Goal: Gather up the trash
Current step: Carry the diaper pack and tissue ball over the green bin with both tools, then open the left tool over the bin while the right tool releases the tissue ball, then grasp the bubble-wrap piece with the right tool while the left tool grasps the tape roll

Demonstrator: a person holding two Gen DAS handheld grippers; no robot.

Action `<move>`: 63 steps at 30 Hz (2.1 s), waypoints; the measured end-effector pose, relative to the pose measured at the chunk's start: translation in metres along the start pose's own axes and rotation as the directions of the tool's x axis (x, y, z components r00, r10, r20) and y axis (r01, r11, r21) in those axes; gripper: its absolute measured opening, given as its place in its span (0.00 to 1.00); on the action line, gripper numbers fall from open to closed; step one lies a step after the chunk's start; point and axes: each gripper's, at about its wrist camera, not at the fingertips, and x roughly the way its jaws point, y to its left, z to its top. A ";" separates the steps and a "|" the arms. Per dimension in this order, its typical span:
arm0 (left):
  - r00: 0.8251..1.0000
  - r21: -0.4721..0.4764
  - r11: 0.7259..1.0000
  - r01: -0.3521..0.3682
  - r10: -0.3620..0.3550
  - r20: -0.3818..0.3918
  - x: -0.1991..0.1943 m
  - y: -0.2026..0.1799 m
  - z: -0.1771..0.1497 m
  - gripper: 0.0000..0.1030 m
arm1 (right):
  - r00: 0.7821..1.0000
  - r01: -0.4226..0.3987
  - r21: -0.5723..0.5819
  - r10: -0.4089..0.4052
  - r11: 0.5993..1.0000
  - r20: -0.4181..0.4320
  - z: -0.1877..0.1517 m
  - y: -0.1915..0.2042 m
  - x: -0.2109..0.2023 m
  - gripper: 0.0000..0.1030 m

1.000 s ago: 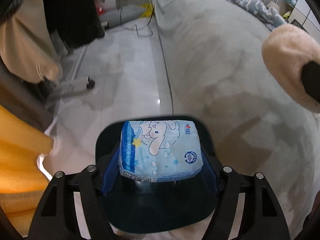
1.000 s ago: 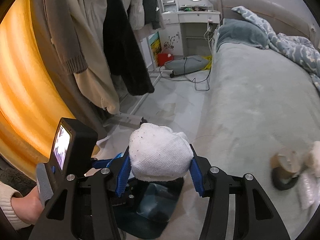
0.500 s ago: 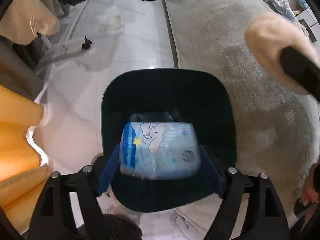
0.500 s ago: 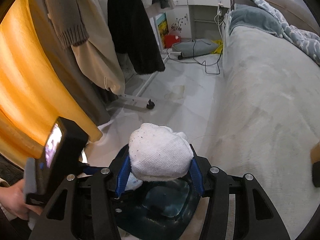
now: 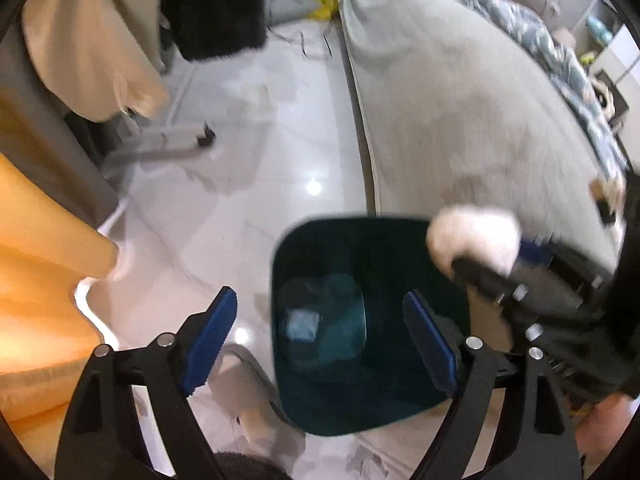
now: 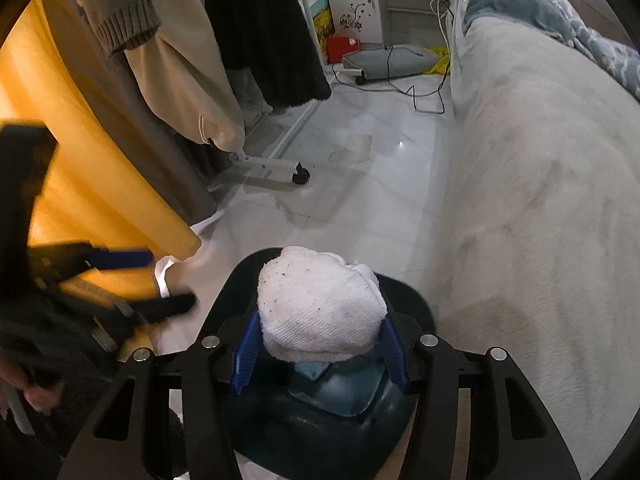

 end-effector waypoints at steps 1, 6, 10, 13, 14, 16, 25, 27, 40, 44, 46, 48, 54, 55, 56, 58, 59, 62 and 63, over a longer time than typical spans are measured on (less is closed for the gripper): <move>1.000 -0.005 1.000 -0.009 0.009 0.011 -0.002 0.002 0.002 0.82 | 1.000 -0.006 0.009 0.006 1.000 -0.002 0.000 0.000 0.002 0.52; 0.995 -0.022 0.999 -0.032 0.034 0.089 -0.023 0.013 0.009 0.71 | 0.999 0.001 -0.009 -0.001 1.000 -0.043 -0.003 0.004 0.013 0.52; 0.986 -0.023 0.999 -0.026 0.029 0.162 -0.037 0.015 0.017 0.67 | 0.996 0.013 -0.023 -0.015 1.000 -0.083 -0.010 0.007 0.022 0.52; 0.977 -0.017 1.000 -0.008 0.012 0.214 -0.051 0.014 0.023 0.65 | 0.992 0.016 -0.041 -0.021 0.999 -0.122 -0.015 0.010 0.031 0.52; 0.974 -0.015 1.000 -0.002 0.006 0.227 -0.054 0.013 0.023 0.64 | 0.991 0.016 -0.045 -0.022 0.999 -0.129 -0.017 0.013 0.032 0.52; 0.967 -0.011 1.000 0.009 -0.006 0.254 -0.061 0.010 0.026 0.63 | 0.988 0.007 -0.058 -0.015 0.998 -0.151 -0.021 0.018 0.038 0.52; 0.917 0.010 0.999 0.049 -0.049 0.395 -0.097 0.000 0.034 0.60 | 0.965 0.012 -0.099 -0.037 0.995 -0.259 -0.041 0.029 0.061 0.54; 0.907 0.006 0.998 0.063 -0.059 0.416 -0.103 -0.003 0.037 0.60 | 0.960 0.003 -0.115 -0.036 0.993 -0.279 -0.045 0.033 0.062 0.59; 0.847 0.043 0.997 0.059 -0.073 0.527 -0.131 -0.043 0.046 0.62 | 0.975 -0.089 -0.092 0.068 0.992 -0.211 -0.036 0.038 0.018 0.83; 0.830 0.088 0.996 0.015 -0.061 0.554 -0.133 -0.069 0.047 0.68 | 0.987 -0.080 -0.113 0.062 0.990 -0.151 -0.031 0.032 -0.009 0.84; 0.825 0.112 0.993 0.022 -0.081 0.560 -0.134 -0.083 0.048 0.68 | 0.992 -0.071 -0.123 0.057 0.990 -0.116 -0.029 0.027 -0.025 0.84; 0.819 0.130 0.991 0.033 -0.101 0.565 -0.133 -0.096 0.050 0.69 | 0.995 -0.058 -0.131 0.047 0.990 -0.085 -0.027 0.021 -0.037 0.85; 0.819 0.152 0.986 0.070 -0.144 0.556 -0.127 -0.128 0.053 0.71 | 1.000 0.010 -0.134 -0.009 0.991 0.010 -0.025 -0.004 -0.072 0.86; 0.819 0.156 0.985 0.073 -0.149 0.555 -0.127 -0.134 0.054 0.72 | 1.000 0.023 -0.131 -0.020 0.991 0.023 -0.025 -0.010 -0.077 0.86; 0.819 0.162 0.984 0.076 -0.154 0.552 -0.126 -0.140 0.053 0.73 | 0.999 0.040 -0.125 -0.035 0.991 0.038 -0.026 -0.017 -0.083 0.86; 0.823 0.176 0.981 0.084 -0.167 0.543 -0.121 -0.154 0.053 0.74 | 0.997 0.064 -0.111 -0.058 0.992 0.058 -0.028 -0.031 -0.093 0.86; 0.825 0.182 0.980 0.085 -0.172 0.538 -0.119 -0.159 0.053 0.75 | 0.995 0.077 -0.100 -0.070 0.992 0.070 -0.029 -0.040 -0.098 0.86; 0.833 0.195 0.977 0.085 -0.177 0.524 -0.111 -0.176 0.052 0.78 | 0.989 0.113 -0.066 -0.106 0.991 0.104 -0.033 -0.063 -0.116 0.86; 0.837 0.196 0.977 0.088 -0.179 0.518 -0.108 -0.180 0.052 0.79 | 0.986 0.128 -0.051 -0.121 0.991 0.118 -0.035 -0.072 -0.122 0.86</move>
